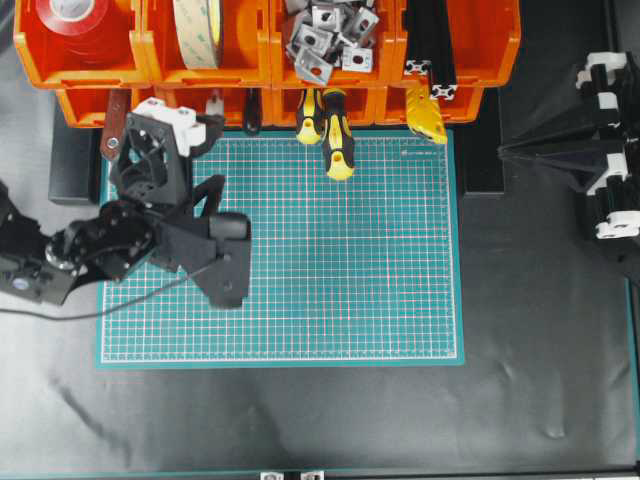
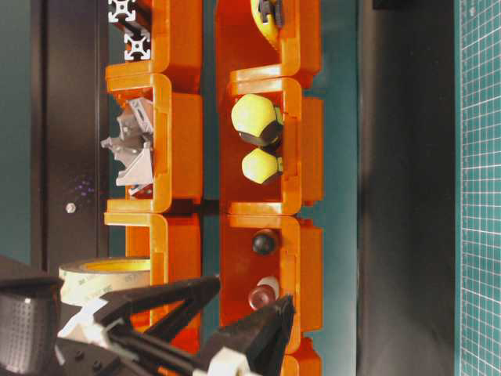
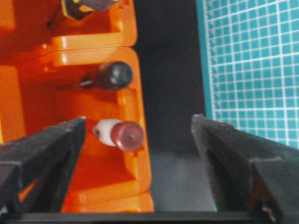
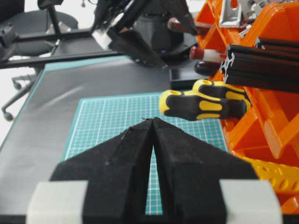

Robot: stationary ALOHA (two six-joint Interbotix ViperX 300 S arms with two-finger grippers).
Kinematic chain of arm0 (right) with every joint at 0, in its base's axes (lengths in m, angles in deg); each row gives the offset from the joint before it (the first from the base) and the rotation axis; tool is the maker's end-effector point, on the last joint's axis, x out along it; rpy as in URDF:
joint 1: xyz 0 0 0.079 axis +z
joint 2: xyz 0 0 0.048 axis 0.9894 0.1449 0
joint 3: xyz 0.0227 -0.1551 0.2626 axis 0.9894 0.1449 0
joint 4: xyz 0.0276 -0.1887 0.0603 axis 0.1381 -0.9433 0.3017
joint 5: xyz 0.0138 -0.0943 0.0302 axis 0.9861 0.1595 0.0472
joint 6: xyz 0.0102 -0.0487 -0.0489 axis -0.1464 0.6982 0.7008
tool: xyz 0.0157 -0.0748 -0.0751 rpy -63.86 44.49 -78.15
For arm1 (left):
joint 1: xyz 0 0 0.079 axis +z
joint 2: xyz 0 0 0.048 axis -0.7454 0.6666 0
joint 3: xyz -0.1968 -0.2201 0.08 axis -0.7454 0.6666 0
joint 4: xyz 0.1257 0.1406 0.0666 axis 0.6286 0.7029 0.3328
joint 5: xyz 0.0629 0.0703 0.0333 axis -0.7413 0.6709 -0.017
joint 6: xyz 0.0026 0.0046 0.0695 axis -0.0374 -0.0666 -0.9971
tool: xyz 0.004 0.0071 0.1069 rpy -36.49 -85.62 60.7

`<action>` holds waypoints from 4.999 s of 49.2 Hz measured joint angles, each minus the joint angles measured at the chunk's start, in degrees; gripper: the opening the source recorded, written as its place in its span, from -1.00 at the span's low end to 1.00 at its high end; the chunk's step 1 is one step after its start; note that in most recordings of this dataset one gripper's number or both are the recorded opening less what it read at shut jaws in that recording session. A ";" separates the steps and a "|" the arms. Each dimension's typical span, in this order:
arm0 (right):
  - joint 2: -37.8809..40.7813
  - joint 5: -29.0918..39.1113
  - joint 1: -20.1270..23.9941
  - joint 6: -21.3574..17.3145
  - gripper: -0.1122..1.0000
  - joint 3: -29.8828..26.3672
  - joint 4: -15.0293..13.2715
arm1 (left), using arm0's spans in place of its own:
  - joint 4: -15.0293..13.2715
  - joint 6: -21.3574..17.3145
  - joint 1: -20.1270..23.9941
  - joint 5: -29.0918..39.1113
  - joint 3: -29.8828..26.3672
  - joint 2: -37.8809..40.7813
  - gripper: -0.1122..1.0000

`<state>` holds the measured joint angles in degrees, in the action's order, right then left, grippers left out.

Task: Pick red screwdriver from container rack with left arm.
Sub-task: 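Lower the left gripper and close it on the red screwdriver handle, then pull the red screwdriver out of the rack with the left gripper, then carry the screwdriver over the mat and lower it with the left gripper, then open the left gripper to release the screwdriver onto the mat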

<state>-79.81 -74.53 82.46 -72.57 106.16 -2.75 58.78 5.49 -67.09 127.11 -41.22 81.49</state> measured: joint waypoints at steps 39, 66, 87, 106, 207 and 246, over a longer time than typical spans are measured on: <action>-0.09 0.09 0.44 0.00 -0.79 0.53 0.00 | 0.00 -0.53 3.78 -2.11 2.64 -0.18 0.75; -0.09 0.09 1.05 -0.09 -0.79 0.53 0.00 | 0.00 -0.97 3.87 -0.97 1.76 -0.26 -0.24; -0.09 0.09 1.32 -0.09 -0.79 0.53 0.00 | 0.00 -2.02 -2.46 1.85 -3.08 -1.49 -0.32; -0.44 0.09 1.32 -0.18 -0.79 0.53 0.00 | 0.00 -12.74 -17.67 16.17 -17.40 -5.71 -0.36; -6.24 9.67 0.09 -10.46 -0.79 -0.35 0.09 | 0.00 -16.79 -7.65 -25.58 0.09 10.02 -0.36; -6.42 10.99 0.09 -10.46 -0.79 -0.44 0.09 | -0.35 8.26 -7.82 -28.04 6.24 4.39 0.73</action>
<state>-86.22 -63.54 82.55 -83.03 105.72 -2.66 58.43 13.75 -74.92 99.07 -34.98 85.88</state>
